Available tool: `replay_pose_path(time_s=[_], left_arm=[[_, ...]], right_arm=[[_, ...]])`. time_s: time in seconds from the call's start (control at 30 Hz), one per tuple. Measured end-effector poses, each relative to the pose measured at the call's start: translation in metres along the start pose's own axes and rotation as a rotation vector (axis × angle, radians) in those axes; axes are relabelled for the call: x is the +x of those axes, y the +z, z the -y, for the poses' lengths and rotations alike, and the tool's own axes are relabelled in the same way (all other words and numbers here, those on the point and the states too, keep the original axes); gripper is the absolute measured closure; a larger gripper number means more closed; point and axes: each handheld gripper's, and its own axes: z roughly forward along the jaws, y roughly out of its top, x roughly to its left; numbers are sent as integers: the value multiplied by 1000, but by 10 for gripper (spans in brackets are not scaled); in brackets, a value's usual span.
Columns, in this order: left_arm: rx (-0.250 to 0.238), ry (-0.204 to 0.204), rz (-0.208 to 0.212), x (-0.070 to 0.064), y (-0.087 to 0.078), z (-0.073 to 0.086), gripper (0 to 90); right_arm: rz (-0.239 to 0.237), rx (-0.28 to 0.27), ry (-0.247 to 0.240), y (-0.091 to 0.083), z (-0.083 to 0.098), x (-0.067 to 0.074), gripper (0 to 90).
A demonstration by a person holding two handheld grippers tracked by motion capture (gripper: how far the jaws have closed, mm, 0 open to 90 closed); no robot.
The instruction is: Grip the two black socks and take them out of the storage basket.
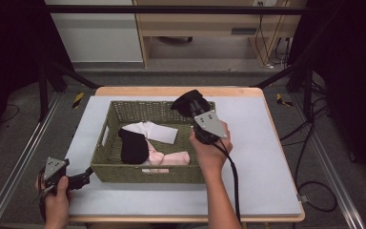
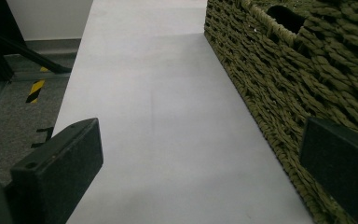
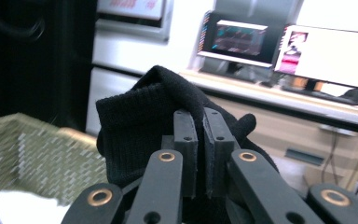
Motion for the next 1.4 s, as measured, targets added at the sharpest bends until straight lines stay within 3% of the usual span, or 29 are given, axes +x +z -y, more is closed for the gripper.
replay_pose_path(time_s=[0.3,0.4,0.77,0.87,0.9,0.97,1.07,1.23,1.4], left_arm=[[1,6,-2,0,0,0,0],[1,7,-4,-1,0,0,0],[1,16,-8,-2,0,0,0],[0,17,-9,-2,0,0,0],[0,17,-9,-2,0,0,0],[-1,17,-9,-2,0,0,0],[0,19,-9,-2,0,0,0],[3,20,-12,-2,0,0,0],[1,21,-12,-3,0,0,0]], right_arm=[[151,-64,40,-29,-1,-58,862],[191,-68,89,-40,6,-78,862],[304,55,127,-66,61,-125,861],[319,110,136,-69,77,-132,846],[322,131,147,-70,82,-134,816],[319,161,199,-71,90,-138,657],[324,176,209,-74,93,-140,589],[310,135,230,-71,74,-133,559],[224,88,225,-57,43,-106,555]])
